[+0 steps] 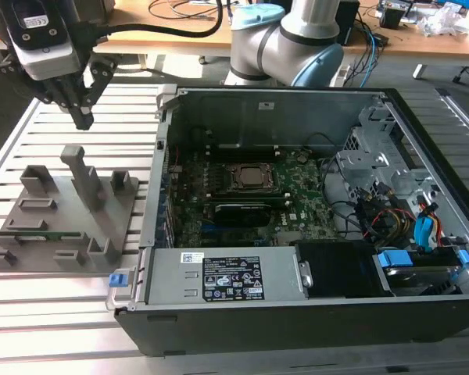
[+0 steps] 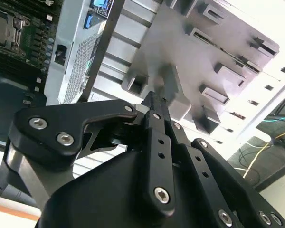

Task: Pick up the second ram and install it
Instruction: 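Reach for the second ram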

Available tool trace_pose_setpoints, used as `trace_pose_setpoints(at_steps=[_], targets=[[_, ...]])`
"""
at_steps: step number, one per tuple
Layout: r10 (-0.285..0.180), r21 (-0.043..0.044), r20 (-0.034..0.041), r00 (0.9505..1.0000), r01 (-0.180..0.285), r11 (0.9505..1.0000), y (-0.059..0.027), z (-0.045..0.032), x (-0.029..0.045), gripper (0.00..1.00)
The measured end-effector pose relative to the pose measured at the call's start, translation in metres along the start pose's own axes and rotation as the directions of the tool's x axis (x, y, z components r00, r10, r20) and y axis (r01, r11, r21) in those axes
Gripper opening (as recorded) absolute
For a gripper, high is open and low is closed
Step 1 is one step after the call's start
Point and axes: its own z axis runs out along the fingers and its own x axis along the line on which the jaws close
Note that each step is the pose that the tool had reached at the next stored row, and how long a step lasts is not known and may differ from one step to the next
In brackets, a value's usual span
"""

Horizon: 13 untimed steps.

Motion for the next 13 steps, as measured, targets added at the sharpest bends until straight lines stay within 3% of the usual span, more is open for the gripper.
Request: trace_pose_setpoints(at_steps=[13], targets=[[0.000, 0.0000, -0.0001, 1.0000, 0.000, 1.0000, -0.0040, -0.0006, 0.0534, 0.10]])
